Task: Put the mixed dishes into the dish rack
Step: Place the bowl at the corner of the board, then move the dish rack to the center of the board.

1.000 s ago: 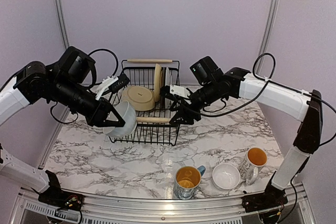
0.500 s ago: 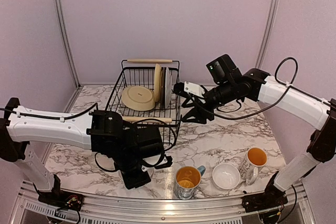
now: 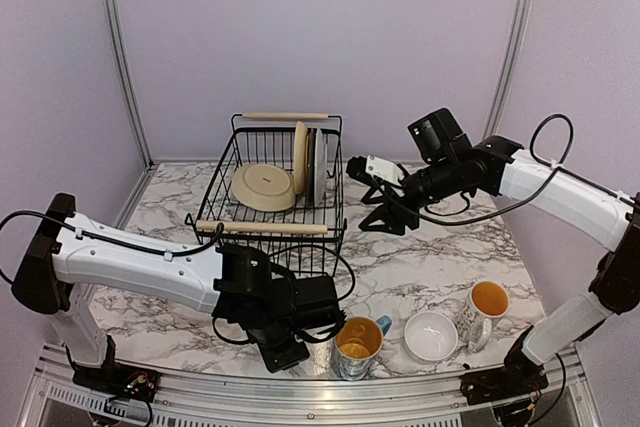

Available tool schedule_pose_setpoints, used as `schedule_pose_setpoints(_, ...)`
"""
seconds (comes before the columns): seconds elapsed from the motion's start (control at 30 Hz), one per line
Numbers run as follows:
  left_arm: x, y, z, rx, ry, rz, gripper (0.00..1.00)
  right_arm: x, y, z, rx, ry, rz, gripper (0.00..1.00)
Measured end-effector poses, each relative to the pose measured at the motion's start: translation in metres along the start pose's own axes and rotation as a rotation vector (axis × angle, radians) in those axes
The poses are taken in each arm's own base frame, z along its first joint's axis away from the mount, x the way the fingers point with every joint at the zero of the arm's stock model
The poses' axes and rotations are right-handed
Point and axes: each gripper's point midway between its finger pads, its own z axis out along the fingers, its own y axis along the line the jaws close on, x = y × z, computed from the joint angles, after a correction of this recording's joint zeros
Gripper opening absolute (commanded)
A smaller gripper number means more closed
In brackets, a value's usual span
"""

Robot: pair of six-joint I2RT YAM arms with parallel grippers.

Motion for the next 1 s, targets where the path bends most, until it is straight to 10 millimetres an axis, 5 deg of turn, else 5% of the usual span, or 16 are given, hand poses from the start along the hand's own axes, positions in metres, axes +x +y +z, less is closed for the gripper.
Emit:
schedule_pose_setpoints(0.13, 0.001, 0.001, 0.009, -0.014, 0.014, 0.001, 0.13, 0.000, 0.000, 0.000, 0.002, -0.006, 0.000, 0.61)
schedule_pose_setpoints(0.27, -0.001, 0.001, 0.013, -0.020, 0.015, 0.001, 0.33, 0.002, 0.001, 0.000, 0.003, -0.007, 0.000, 0.61)
schedule_pose_setpoints(0.43, -0.002, 0.002, 0.013, -0.029, 0.019, 0.002, 0.36, 0.004, 0.002, -0.003, 0.007, -0.009, 0.000, 0.61)
schedule_pose_setpoints(0.57, -0.033, -0.001, -0.022, -0.006, -0.072, -0.007, 0.42, 0.002, 0.003, -0.008, 0.016, -0.020, -0.005, 0.61)
schedule_pose_setpoints(0.67, -0.073, 0.005, -0.087, 0.037, -0.263, -0.049, 0.49, 0.000, 0.002, -0.012, 0.025, -0.028, -0.007, 0.61)
schedule_pose_setpoints(0.77, -0.098, 0.044, -0.159, 0.037, -0.469, -0.158, 0.53, 0.001, 0.002, -0.013, 0.030, -0.028, -0.005, 0.61)
schedule_pose_setpoints(0.87, -0.101, 0.124, -0.218, -0.053, -0.662, -0.397, 0.57, 0.007, 0.000, -0.013, 0.031, -0.018, 0.009, 0.61)
schedule_pose_setpoints(1.0, -0.074, 0.226, -0.245, -0.208, -0.816, -0.759, 0.60, 0.012, -0.006, -0.014, 0.043, -0.013, 0.042, 0.61)
